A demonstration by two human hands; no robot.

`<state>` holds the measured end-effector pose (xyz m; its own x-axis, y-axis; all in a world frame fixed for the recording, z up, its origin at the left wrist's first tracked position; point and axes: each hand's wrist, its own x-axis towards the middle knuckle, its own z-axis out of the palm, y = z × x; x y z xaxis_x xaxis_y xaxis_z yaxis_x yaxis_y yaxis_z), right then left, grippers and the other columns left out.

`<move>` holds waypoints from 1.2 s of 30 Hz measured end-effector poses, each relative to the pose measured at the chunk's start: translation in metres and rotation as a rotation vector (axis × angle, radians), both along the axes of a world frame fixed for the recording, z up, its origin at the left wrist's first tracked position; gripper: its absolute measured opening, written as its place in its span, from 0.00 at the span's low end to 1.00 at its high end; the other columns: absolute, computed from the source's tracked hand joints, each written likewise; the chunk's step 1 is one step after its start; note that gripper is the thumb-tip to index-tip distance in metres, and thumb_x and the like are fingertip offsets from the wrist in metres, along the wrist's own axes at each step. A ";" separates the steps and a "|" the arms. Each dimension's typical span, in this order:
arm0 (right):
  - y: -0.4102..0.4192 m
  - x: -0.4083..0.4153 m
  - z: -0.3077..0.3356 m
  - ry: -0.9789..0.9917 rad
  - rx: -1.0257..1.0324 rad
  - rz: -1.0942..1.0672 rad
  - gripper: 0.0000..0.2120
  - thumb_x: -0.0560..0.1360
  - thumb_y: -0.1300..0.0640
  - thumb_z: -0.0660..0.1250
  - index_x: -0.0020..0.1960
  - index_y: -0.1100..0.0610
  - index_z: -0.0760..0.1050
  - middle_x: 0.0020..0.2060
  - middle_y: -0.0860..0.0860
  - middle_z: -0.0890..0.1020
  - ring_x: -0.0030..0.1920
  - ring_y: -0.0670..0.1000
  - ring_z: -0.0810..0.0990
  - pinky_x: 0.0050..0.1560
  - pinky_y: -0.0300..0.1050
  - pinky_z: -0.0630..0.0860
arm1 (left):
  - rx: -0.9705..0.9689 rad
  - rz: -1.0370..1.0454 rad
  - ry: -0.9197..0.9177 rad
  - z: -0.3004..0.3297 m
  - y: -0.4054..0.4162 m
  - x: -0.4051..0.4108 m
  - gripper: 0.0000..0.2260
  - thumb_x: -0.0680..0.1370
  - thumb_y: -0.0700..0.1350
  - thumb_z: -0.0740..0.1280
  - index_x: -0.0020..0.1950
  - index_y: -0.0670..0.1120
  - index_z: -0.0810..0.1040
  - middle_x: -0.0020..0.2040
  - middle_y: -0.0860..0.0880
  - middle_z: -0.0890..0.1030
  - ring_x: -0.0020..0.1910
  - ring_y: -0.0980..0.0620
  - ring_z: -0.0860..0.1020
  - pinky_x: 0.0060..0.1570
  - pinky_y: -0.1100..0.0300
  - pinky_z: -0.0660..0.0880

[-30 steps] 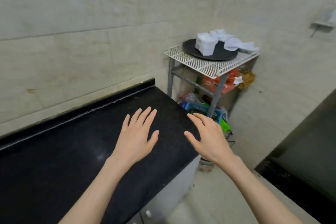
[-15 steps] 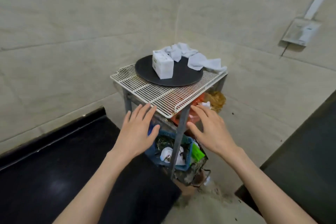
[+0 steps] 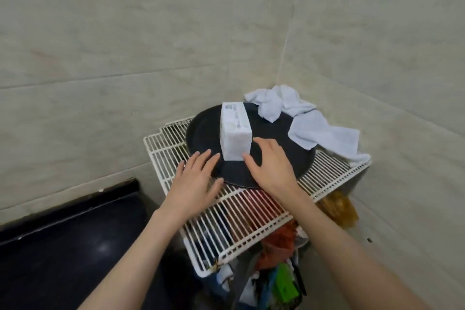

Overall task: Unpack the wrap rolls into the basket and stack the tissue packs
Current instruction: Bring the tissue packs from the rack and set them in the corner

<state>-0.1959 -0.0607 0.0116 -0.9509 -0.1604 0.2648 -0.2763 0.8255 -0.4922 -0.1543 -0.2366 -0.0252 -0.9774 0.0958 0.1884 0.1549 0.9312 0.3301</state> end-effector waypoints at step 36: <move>-0.266 0.292 0.044 -0.264 -0.002 1.422 0.44 0.63 0.42 0.68 0.68 0.30 0.42 0.67 0.42 0.68 0.69 0.47 0.65 0.69 0.53 0.64 | 0.660 0.663 0.107 0.036 -0.181 0.419 0.29 0.62 0.55 0.76 0.58 0.65 0.67 0.54 0.62 0.76 0.51 0.66 0.75 0.45 0.66 0.74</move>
<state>0.0957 -0.3269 0.0554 -0.0095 -0.9937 0.1117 -0.7495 -0.0668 -0.6586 0.2647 -0.4178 0.0104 -0.7688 -0.6319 0.0983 -0.2795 0.4702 0.8371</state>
